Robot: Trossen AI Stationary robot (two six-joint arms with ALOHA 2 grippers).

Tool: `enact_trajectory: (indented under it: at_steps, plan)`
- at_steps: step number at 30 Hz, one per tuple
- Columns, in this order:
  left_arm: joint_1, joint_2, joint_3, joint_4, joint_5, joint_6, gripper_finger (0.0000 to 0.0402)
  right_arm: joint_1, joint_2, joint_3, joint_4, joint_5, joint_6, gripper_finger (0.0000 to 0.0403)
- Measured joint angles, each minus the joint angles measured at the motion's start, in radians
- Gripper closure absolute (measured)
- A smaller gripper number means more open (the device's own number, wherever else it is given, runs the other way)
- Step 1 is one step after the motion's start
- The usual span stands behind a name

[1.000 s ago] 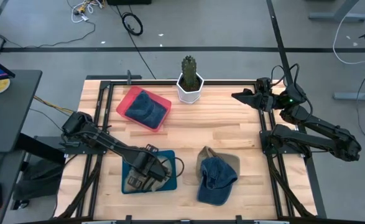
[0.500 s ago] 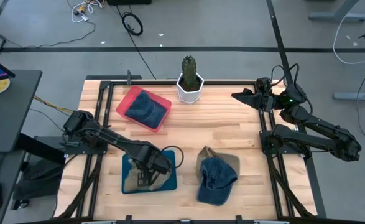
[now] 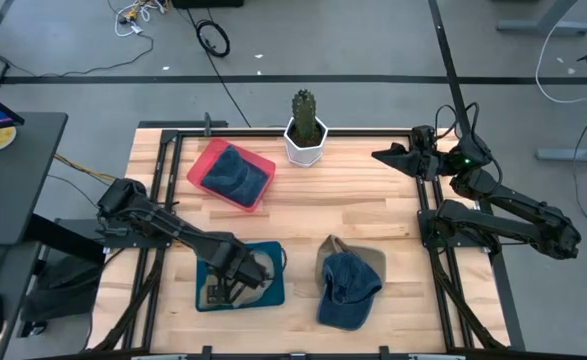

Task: Pick & Place hat
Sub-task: Put the top brown cap into the blue bin

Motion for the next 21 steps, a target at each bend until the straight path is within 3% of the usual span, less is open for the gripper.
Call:
enact_trajectory:
  at_steps: [6, 11, 18, 21]
  plan:
    - [-0.044, -0.001, 0.11, -0.097, -0.005, 0.075, 0.0024, 0.0, 0.0, 0.0, -0.01, -0.005, -0.007, 0.0135]
    - [-0.041, 0.0, 0.235, -0.206, -0.026, 0.002, 0.0024, 0.0, 0.0, 0.0, -0.028, -0.012, -0.008, 0.0135]
    - [0.024, -0.009, 0.362, -0.105, -0.12, -0.335, 0.0024, 0.0, 0.0, 0.0, -0.035, -0.012, -0.018, 0.0135]
    - [0.066, -0.009, 0.362, -0.075, -0.165, -0.561, 0.0024, 0.0, 0.0, 0.0, -0.039, -0.013, -0.018, 0.0135]
